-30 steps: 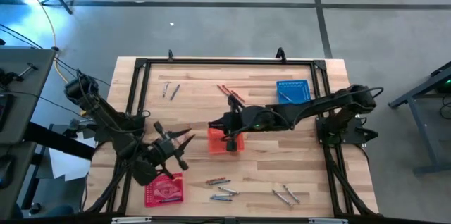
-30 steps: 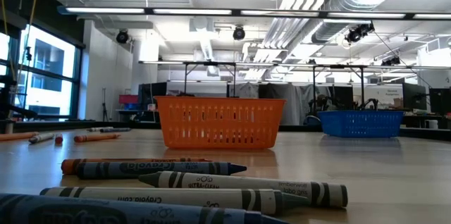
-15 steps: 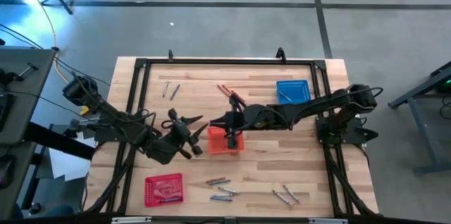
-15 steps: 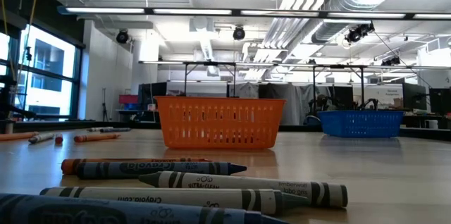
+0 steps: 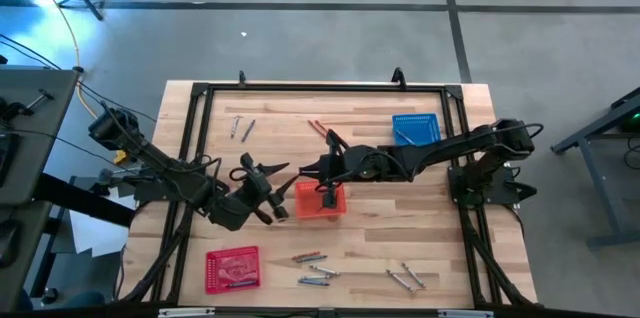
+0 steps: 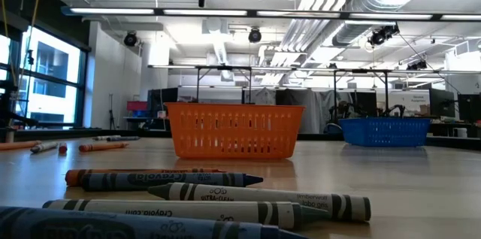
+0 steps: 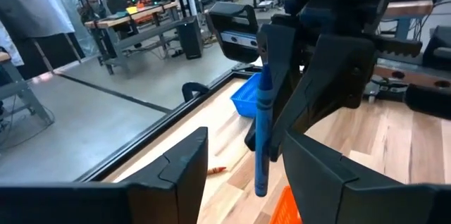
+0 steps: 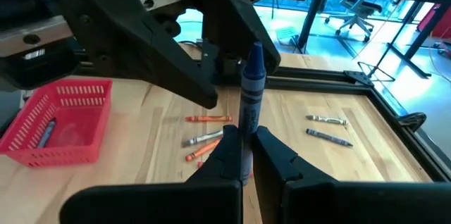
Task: Sort crayons
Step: Put the blue crayon into the red bin
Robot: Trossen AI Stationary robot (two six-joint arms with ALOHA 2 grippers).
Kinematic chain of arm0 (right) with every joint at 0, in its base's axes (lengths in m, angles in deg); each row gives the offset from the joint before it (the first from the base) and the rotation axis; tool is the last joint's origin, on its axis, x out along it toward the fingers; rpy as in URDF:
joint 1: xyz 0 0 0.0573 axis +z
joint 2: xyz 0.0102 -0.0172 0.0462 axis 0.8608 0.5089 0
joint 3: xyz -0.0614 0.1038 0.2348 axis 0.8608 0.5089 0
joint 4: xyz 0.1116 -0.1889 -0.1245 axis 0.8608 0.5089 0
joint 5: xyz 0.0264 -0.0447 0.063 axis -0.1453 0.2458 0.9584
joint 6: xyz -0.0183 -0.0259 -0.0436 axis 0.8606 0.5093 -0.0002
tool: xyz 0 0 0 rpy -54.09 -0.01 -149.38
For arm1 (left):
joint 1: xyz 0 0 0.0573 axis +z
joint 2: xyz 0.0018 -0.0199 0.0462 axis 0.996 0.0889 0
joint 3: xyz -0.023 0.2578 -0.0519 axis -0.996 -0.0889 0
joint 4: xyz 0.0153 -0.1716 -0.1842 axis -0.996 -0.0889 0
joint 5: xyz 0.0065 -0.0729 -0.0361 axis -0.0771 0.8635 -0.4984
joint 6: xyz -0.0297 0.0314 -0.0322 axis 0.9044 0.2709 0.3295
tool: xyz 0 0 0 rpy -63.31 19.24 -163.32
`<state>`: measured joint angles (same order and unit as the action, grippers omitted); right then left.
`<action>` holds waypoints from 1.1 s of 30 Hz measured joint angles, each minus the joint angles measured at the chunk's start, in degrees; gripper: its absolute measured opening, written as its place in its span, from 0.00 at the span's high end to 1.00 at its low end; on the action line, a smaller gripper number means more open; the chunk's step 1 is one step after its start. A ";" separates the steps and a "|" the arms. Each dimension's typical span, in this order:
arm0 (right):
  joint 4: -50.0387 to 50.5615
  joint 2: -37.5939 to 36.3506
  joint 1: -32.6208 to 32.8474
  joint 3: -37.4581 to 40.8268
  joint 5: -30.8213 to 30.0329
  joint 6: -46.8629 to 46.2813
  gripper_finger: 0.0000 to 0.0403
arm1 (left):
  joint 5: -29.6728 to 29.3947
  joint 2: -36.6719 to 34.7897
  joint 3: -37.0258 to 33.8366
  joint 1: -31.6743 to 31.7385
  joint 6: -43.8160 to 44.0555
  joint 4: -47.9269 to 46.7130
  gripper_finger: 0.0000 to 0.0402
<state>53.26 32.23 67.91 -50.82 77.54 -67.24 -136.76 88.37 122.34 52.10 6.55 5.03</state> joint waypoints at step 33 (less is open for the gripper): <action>0.18 0.00 0.05 0.00 -0.02 -0.48 1.00 | 11.84 0.02 0.00 6.23 -1.97 4.83 0.97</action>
<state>53.44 32.23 67.97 -50.82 77.52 -67.72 -124.92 88.39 122.34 58.33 4.58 9.85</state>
